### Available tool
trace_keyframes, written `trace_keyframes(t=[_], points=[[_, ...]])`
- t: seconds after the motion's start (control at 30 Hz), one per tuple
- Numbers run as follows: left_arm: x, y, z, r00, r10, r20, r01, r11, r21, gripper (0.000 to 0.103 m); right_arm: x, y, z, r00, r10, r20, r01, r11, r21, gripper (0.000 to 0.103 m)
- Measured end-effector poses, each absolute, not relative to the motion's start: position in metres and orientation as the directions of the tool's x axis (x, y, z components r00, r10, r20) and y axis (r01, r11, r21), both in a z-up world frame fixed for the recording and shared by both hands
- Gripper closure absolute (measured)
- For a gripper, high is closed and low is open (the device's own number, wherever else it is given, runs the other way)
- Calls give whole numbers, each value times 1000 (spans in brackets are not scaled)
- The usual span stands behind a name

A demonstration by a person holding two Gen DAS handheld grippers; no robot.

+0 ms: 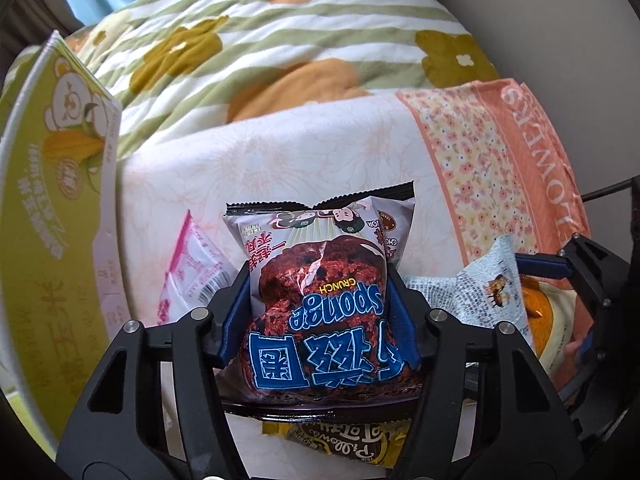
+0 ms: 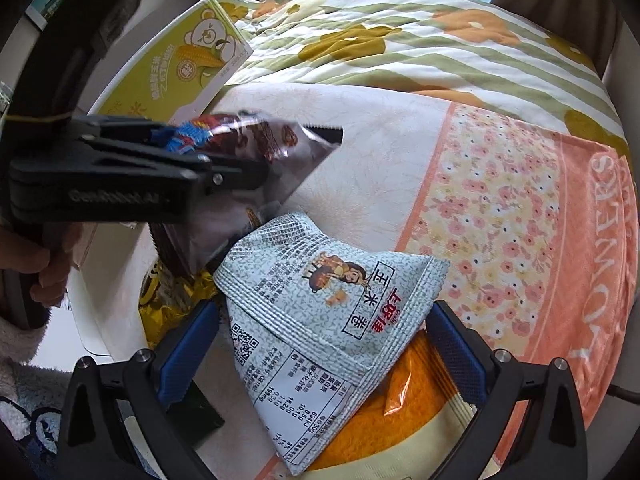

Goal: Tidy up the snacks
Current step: 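Grasp the Sponge crunch bag with left tool while right tool grasps the rice-cracker bag, then carry both bags over the yellow box and open both tools to release them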

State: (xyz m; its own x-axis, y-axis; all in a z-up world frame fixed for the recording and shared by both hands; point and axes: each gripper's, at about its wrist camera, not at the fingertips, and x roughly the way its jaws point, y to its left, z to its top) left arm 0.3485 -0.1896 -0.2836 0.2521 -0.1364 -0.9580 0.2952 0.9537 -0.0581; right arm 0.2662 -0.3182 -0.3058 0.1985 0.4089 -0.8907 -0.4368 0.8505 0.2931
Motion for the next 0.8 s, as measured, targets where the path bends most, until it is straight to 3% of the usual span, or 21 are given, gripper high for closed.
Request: trace_keyframes(t=[0.27, 0.3, 0.33, 0.43, 0.6, 0.8], points=[[349, -182, -265, 304, -118, -945, 268, 963, -33, 46, 267, -315, -310, 168, 415, -894, -466, 833, 299, 1], [347, -180, -263, 311, -110, -944, 261, 965, -26, 46, 267, -315, -310, 162, 419, -893, -472, 828, 304, 5], [346, -179, -261, 319, -100, -942, 254, 967, -16, 46, 267, -313, -312, 147, 422, -895, -479, 822, 309, 20], [342, -177, -258, 325, -94, -941, 250, 968, -10, 46, 267, -311, -312, 121, 455, -882, -483, 803, 348, 32], [336, -177, -251, 338, -86, -937, 239, 971, -3, 46, 262, -310, -307, 148, 441, -885, -494, 808, 320, 42], [330, -177, -234, 378, -76, -923, 210, 978, 6, 46, 255, -330, -288, 215, 405, -888, -468, 841, 270, 43]])
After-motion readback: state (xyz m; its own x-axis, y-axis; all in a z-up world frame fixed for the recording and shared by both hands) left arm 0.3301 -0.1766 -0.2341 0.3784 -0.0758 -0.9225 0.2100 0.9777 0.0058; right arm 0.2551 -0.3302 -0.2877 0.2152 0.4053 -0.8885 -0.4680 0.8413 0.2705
